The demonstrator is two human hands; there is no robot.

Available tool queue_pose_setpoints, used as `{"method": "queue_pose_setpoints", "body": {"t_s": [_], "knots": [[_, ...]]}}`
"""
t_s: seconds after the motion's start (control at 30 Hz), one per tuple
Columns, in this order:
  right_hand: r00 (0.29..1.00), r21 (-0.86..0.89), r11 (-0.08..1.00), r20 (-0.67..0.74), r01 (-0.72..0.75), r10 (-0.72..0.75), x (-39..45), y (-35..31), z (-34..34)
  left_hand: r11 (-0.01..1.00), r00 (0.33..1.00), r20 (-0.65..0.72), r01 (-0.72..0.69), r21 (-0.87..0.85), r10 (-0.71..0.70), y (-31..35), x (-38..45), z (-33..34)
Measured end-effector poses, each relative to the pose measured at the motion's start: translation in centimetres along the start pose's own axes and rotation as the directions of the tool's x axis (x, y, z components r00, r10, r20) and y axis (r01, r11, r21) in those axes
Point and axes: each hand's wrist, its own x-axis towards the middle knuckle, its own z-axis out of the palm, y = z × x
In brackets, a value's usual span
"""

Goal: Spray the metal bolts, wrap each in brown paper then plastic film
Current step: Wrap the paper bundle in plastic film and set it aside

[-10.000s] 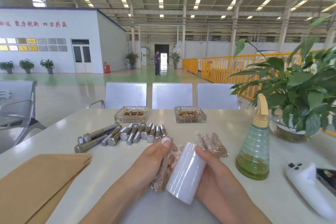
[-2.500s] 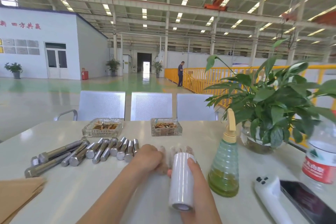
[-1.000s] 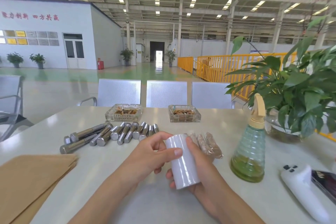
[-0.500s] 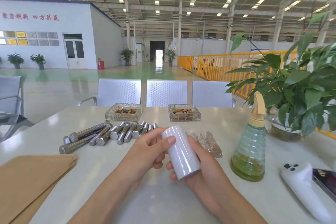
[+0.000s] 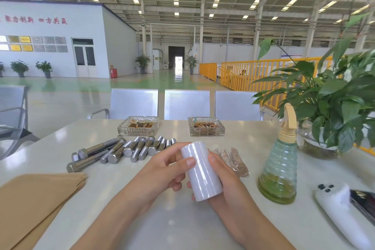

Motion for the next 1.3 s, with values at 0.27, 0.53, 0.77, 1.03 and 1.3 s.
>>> {"method": "queue_pose_setpoints", "body": {"t_s": [0.27, 0.53, 0.77, 1.03, 1.3], "knots": [[0.997, -0.075, 0.996, -0.048, 0.05, -0.053, 0.1, 0.0, -0.4, 0.999, 0.999, 0.037, 0.006, 0.046, -0.007, 0.2, 0.0, -0.6], [0.972, -0.271, 0.958, -0.181, 0.097, -0.149, 0.3, 0.6, -0.4, 0.957, 0.949, -0.271, -0.08, 0.278, 0.158, -0.3, 0.3, 0.2], [0.967, -0.355, 0.917, -0.106, 0.179, -0.23, 0.1, 0.3, -0.1, 0.98, 0.96, -0.262, -0.051, 0.192, 0.101, 0.1, 0.4, 0.1], [0.981, -0.309, 0.937, -0.043, 0.166, -0.188, -0.1, 0.3, 0.0, 0.989, 0.999, -0.043, 0.003, 0.148, 0.003, 0.7, -0.1, -0.9], [0.982, -0.3, 0.947, -0.108, 0.119, -0.158, 0.0, 0.1, 0.1, 0.975, 0.999, 0.002, -0.038, 0.22, 0.039, 0.8, -0.1, -1.1]]}}
